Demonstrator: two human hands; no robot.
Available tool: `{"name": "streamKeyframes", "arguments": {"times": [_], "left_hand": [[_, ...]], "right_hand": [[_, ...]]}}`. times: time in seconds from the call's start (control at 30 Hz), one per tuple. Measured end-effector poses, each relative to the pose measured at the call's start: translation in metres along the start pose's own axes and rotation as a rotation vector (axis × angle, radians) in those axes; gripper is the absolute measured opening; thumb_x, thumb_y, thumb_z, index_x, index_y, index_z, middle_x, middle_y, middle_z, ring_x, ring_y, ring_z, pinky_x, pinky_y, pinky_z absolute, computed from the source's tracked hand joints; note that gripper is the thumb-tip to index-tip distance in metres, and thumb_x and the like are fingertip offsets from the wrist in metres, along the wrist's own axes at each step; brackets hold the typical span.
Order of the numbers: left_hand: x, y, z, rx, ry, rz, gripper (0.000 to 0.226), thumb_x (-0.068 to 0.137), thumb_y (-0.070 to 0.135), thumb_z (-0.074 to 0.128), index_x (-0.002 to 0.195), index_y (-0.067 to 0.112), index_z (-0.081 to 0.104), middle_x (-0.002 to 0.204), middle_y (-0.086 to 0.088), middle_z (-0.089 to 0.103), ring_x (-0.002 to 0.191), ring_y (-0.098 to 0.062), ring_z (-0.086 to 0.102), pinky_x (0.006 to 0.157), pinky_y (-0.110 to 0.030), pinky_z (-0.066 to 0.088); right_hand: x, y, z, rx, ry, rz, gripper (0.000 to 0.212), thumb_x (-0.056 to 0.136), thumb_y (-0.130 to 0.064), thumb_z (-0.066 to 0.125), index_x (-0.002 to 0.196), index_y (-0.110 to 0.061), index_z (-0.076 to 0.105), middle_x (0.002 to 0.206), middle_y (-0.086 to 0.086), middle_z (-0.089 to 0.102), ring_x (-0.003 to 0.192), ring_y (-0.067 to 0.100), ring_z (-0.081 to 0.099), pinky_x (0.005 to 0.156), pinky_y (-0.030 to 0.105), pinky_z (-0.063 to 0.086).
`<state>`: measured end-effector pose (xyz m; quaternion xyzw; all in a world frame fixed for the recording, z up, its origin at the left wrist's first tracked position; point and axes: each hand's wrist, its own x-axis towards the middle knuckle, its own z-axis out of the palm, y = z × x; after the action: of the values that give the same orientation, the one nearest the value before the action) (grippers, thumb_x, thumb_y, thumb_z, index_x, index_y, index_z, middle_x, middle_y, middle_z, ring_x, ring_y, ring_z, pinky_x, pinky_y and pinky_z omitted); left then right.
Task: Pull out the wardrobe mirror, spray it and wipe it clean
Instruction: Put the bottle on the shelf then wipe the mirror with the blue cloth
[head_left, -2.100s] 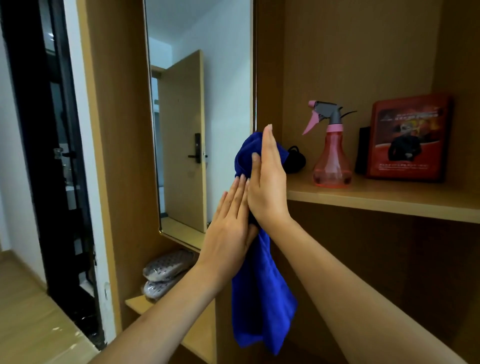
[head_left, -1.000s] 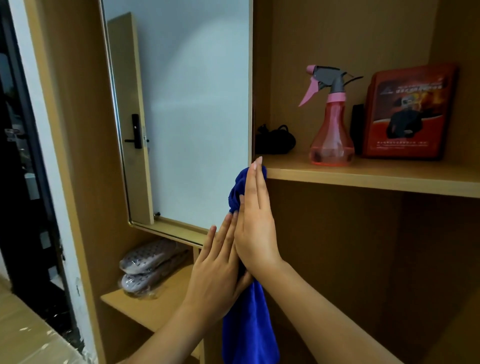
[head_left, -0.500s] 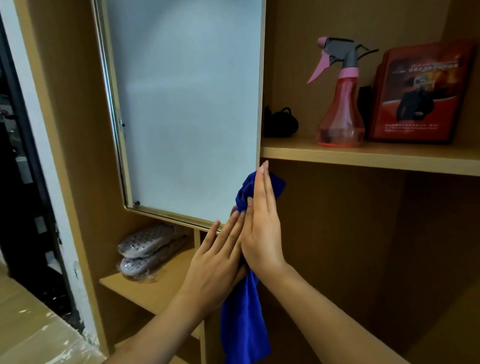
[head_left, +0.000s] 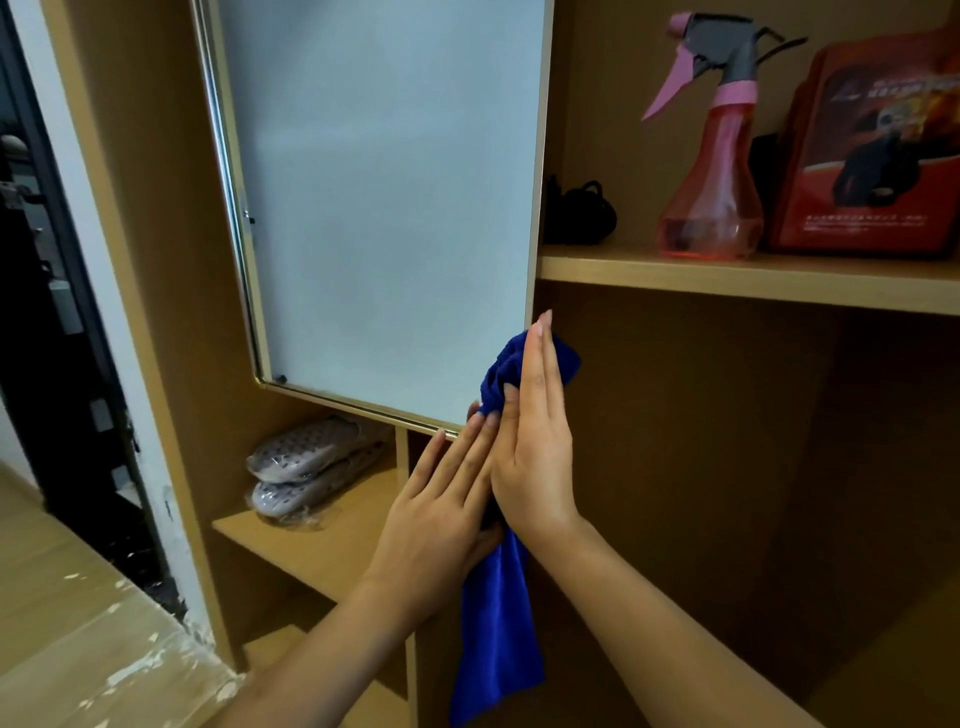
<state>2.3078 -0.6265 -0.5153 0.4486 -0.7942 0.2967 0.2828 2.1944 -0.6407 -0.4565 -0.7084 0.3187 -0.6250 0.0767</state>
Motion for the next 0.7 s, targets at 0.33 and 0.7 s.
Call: {"name": "streamKeyframes", "arguments": {"times": [0.33,0.7], "left_hand": [[-0.034,0.036,-0.017,-0.869,-0.062,-0.749,0.085,0.082,0.057,0.058,0.15,0.037,0.011,0.148,0.021,0.026,0.135,0.007,0.025,0.108,-0.019,0.025],[-0.03,0.027,-0.018,-1.245,-0.298,-0.986,0.033,0.082,0.029,0.074,0.109,0.036,0.058,0.119,0.009,0.051,0.118,-0.014,0.046,0.096,-0.033,0.042]], "right_hand": [[0.002,0.001,-0.005,-0.032,0.104,0.052,0.064,0.101,-0.011,0.045,0.151,-0.023,0.005,0.159,0.003,0.018,0.142,-0.003,0.012,0.112,0.005,0.012],[-0.001,0.002,-0.007,-0.034,0.154,0.128,0.048,0.1,-0.019,0.051,0.145,-0.01,0.039,0.149,-0.005,0.034,0.134,-0.004,0.03,0.11,0.006,0.021]]}}
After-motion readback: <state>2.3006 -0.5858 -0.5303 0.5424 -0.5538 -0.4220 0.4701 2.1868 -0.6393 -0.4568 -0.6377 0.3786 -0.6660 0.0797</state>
